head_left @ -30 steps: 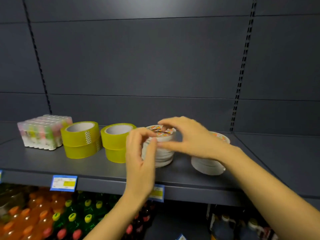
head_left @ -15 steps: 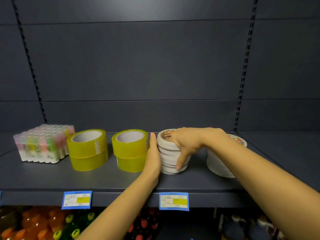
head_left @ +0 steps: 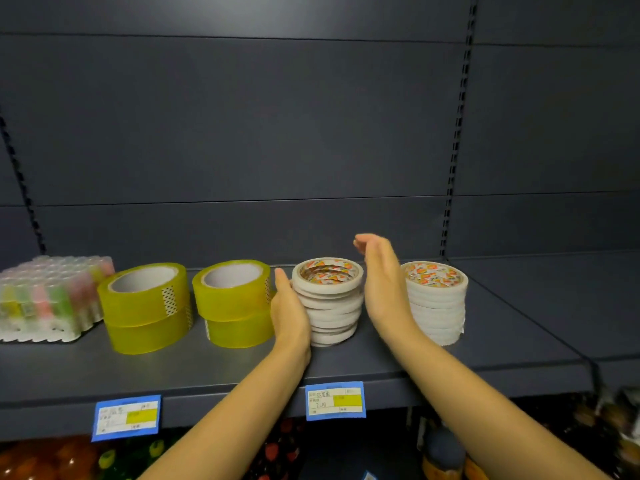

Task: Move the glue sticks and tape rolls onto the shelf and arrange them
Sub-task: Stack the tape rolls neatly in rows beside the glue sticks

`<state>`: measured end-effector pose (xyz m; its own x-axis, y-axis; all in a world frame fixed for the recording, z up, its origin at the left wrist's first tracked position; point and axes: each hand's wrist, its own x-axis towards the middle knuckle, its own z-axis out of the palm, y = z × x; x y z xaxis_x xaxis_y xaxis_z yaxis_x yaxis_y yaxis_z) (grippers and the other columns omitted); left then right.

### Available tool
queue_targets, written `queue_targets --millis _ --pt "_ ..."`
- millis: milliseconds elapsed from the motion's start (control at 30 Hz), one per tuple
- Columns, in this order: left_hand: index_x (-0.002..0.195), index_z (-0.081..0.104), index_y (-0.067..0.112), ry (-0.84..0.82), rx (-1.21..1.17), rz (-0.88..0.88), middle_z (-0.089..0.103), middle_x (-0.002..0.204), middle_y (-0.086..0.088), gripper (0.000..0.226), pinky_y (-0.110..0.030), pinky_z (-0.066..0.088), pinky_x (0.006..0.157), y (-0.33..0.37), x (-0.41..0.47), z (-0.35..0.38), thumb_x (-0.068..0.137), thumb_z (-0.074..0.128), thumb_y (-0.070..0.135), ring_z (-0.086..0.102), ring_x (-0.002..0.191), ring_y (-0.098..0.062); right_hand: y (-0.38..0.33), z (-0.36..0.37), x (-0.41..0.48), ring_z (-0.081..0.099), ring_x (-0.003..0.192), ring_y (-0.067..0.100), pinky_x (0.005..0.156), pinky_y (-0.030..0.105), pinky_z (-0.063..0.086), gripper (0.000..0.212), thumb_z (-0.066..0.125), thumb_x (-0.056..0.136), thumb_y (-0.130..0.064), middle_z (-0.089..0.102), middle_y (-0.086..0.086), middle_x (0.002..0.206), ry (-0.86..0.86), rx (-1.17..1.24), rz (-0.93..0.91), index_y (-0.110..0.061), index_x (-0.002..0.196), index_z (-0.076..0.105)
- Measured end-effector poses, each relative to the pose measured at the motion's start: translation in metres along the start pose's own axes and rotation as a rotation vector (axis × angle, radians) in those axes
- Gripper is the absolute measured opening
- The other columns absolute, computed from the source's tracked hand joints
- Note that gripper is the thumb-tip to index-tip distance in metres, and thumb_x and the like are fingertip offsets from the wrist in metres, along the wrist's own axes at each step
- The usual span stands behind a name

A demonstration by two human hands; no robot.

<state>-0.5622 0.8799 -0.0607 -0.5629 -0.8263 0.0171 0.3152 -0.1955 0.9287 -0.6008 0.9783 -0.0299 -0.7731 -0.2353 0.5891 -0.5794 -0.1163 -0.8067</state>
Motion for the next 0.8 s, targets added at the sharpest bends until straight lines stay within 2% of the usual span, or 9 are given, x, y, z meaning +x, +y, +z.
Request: queue_targets --millis 33,100,167,233,333,433,533,700,800 --pt "0.081 0.067 0.024 -0.003 0.004 -0.01 0.07 0.105 -0.005 0.05 -0.036 0.048 0.093 0.0 0.001 0.0 0.096 0.028 0.051 0.062 0.097 -0.018 0.008 0.005 -0.004 0.049 0.114 0.005 0.1 0.021 0.037 0.032 0.029 0.102 -0.028 0.055 -0.008 0.121 -0.012 0.059 0.11 -0.021 0.12 0.055" --pt "0.087 0.07 0.021 -0.056 0.011 -0.04 0.072 0.1 -0.006 0.057 -0.04 0.05 0.094 0.001 0.001 0.0 0.095 0.025 0.056 0.065 0.099 -0.022 0.02 0.012 -0.005 0.051 0.12 0.011 0.108 0.031 0.036 0.044 0.023 0.101 -0.042 0.057 -0.005 0.128 -0.016 0.237 0.337 -0.023 0.125 0.055" --pt "0.094 0.071 0.018 -0.108 0.027 -0.076 0.073 0.098 -0.008 0.064 -0.043 0.051 0.095 0.002 0.002 0.0 0.093 0.023 0.061 0.066 0.099 -0.024 0.026 0.017 -0.003 0.057 0.116 0.017 0.107 0.039 0.039 0.056 0.019 0.098 -0.054 0.065 0.002 0.121 -0.021 0.377 0.539 -0.023 0.116 0.062" --pt "0.091 0.072 0.02 -0.109 0.034 -0.09 0.073 0.097 -0.007 0.063 -0.044 0.051 0.095 0.002 0.002 0.0 0.091 0.025 0.063 0.066 0.097 -0.025 0.03 0.022 -0.003 0.061 0.108 0.021 0.104 0.042 0.043 0.063 0.016 0.095 -0.061 0.07 0.005 0.109 -0.028 0.394 0.641 -0.025 0.101 0.067" --pt "0.094 0.07 0.021 -0.056 0.013 -0.084 0.072 0.1 -0.007 0.06 -0.045 0.05 0.096 0.001 0.001 0.003 0.09 0.029 0.064 0.066 0.098 -0.025 0.03 0.027 -0.003 0.063 0.104 0.023 0.102 0.043 0.045 0.066 0.016 0.093 -0.064 0.071 0.007 0.104 -0.017 0.401 0.705 -0.024 0.092 0.068" --pt "0.099 0.069 0.02 -0.01 0.038 -0.073 0.07 0.106 -0.008 0.062 -0.046 0.047 0.099 0.001 0.001 0.004 0.089 0.028 0.065 0.063 0.102 -0.026 0.03 0.029 -0.001 0.063 0.104 0.024 0.1 0.042 0.047 0.068 0.018 0.094 -0.063 0.07 0.008 0.108 0.009 0.406 0.738 -0.02 0.105 0.068" --pt "0.08 0.067 0.025 0.027 0.031 -0.039 0.071 0.1 -0.007 0.054 -0.047 0.048 0.098 0.002 0.002 0.006 0.091 0.029 0.062 0.064 0.1 -0.025 0.03 0.031 0.0 0.062 0.107 0.024 0.101 0.041 0.046 0.068 0.017 0.095 -0.061 0.069 0.009 0.112 0.006 0.398 0.741 -0.017 0.115 0.065" --pt "0.075 0.068 0.026 0.032 0.002 -0.008 0.073 0.087 -0.001 0.049 -0.044 0.051 0.094 0.002 0.002 0.007 0.093 0.033 0.056 0.067 0.092 -0.021 0.03 0.032 0.001 0.063 0.105 0.025 0.097 0.04 0.048 0.058 0.022 0.096 -0.058 0.069 0.009 0.109 -0.004 0.48 0.745 -0.023 0.092 0.067" --pt "0.077 0.067 0.024 0.061 0.0 -0.009 0.073 0.091 -0.004 0.047 -0.043 0.052 0.093 0.002 0.001 0.008 0.095 0.033 0.052 0.066 0.093 -0.022 0.03 0.034 0.002 0.062 0.107 0.025 0.098 0.041 0.048 0.062 0.022 0.095 -0.059 0.068 0.009 0.114 0.022 0.468 0.761 -0.018 0.113 0.064"
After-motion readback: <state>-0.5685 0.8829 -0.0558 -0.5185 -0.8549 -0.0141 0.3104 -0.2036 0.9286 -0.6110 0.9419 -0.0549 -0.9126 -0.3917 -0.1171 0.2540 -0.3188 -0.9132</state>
